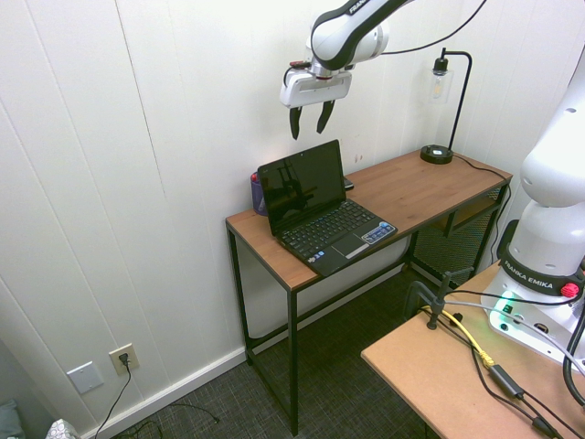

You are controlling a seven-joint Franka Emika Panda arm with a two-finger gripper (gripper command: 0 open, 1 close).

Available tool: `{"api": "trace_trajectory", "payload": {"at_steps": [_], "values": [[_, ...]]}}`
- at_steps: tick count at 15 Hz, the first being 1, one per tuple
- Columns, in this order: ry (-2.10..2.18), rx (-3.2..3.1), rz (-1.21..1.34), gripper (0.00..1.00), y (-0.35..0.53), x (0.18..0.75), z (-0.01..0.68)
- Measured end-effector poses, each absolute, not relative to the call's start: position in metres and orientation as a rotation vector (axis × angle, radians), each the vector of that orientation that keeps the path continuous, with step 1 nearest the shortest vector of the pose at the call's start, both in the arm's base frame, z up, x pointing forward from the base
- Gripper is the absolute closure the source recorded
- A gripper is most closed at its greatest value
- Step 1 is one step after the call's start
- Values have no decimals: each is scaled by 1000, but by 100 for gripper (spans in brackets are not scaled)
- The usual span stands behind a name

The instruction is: Close the laptop lid

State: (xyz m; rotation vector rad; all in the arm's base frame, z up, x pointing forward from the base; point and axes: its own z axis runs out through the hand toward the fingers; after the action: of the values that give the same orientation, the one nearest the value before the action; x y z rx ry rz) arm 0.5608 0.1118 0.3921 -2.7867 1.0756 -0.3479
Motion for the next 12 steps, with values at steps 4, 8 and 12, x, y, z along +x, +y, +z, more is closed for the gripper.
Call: {"api": "trace_trajectory", "payload": {"at_steps": [4,8,12], "values": [[1104,-2775,-363,100,126,594,346],[1157,-2760,-342,100,126,610,317],[1184,-2749,-337,100,126,610,315]]}}
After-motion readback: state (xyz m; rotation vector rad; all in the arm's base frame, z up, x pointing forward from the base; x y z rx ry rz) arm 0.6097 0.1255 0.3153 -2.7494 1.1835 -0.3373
